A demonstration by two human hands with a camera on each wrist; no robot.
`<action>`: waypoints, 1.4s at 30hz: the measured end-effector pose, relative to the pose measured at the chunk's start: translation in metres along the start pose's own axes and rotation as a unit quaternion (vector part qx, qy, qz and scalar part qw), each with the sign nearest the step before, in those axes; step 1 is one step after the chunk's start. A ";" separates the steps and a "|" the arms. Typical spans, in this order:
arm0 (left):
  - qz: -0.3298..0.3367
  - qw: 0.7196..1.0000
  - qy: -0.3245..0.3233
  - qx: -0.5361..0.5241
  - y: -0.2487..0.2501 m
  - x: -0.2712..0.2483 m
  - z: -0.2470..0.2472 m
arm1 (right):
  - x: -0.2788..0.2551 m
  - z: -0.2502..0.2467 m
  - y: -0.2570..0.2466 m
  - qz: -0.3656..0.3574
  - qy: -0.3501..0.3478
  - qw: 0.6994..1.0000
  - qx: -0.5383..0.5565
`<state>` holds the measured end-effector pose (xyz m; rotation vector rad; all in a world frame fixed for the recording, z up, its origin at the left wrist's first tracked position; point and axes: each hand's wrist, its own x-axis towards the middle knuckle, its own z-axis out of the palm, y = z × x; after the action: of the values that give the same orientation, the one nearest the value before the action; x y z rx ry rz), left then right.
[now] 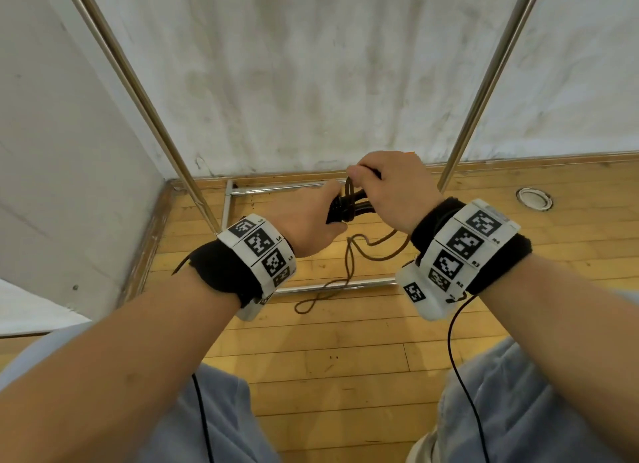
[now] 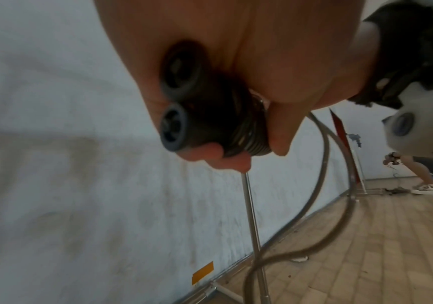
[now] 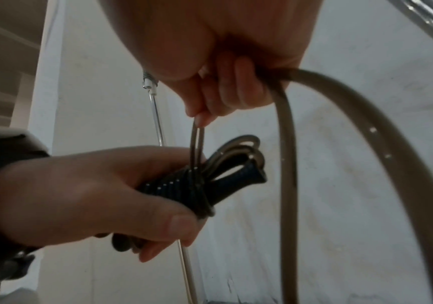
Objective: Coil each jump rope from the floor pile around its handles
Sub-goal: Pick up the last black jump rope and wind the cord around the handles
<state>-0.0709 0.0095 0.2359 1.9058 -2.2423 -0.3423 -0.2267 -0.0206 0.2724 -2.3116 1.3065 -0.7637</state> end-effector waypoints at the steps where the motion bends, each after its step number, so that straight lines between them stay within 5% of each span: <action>1: 0.010 1.000 0.007 0.003 0.002 -0.001 0.000 | 0.001 -0.002 0.002 0.005 0.009 1.000 -0.001; 8: 0.032 0.998 0.047 -0.006 0.014 -0.010 -0.004 | 0.008 -0.006 0.005 0.034 0.002 0.999 0.021; 17: 0.108 0.985 0.131 -0.017 0.016 -0.022 -0.010 | 0.012 -0.016 0.019 0.129 -0.114 0.967 0.189; 21: 0.084 0.982 0.164 -0.035 0.014 -0.024 -0.022 | 0.007 0.000 0.018 0.118 -0.134 0.963 0.203; 23: 0.046 0.981 0.175 -0.075 0.011 -0.021 -0.029 | 0.003 0.011 0.014 0.119 -0.090 0.959 0.241; 29: -0.005 0.970 0.195 -0.146 -0.002 -0.014 -0.041 | -0.008 0.038 -0.001 -0.026 -0.005 0.996 0.089; 32: 0.019 0.976 0.170 -0.133 0.001 -0.015 -0.037 | -0.008 0.041 -0.004 -0.016 -0.007 1.000 -0.013; 35: 0.032 0.974 0.169 -0.145 0.006 -0.015 -0.036 | -0.007 0.039 -0.011 0.077 -0.098 0.978 0.170; 38: 0.022 0.967 0.183 -0.174 0.004 -0.012 -0.040 | -0.011 0.042 -0.022 0.116 -0.130 0.891 0.419; 40: 0.010 0.965 0.189 -0.180 0.000 -0.010 -0.044 | -0.013 0.043 -0.023 0.149 -0.127 0.850 0.489; 42: -0.008 0.964 0.195 -0.183 -0.008 -0.007 -0.049 | -0.013 0.044 -0.018 0.161 -0.107 0.904 0.381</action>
<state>-0.0483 0.0126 0.2803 1.6317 -1.7696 -0.3224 -0.1937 0.0024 0.2446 -1.4635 1.0027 -0.7115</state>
